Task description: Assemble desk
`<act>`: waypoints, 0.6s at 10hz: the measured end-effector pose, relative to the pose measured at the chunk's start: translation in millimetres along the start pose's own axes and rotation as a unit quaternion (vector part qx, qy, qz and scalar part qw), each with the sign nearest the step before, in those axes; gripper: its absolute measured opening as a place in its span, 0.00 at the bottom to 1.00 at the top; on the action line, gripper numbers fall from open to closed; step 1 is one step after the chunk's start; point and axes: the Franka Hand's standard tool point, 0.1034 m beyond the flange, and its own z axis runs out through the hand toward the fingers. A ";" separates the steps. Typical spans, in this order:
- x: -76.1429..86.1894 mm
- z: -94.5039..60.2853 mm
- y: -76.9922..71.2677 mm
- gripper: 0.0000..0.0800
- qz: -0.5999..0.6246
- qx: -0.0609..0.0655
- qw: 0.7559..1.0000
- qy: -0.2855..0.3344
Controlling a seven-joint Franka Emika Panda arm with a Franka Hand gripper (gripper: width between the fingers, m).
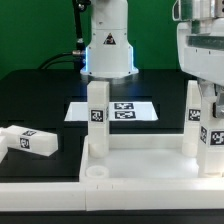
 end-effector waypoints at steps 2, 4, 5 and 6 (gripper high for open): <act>-0.1 0.1 0.1 0.36 0.023 0.000 1.000 0.000; -1.0 3.0 2.6 0.37 -0.144 -0.007 0.989 0.010; -5.9 2.3 2.1 0.57 -0.223 -0.007 0.975 0.008; -13.3 1.9 2.5 0.77 -0.313 -0.008 0.950 0.004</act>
Offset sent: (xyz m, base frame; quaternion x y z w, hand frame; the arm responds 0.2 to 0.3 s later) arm -0.0111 0.0006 -0.0140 -0.0488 0.0355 -0.4369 0.8975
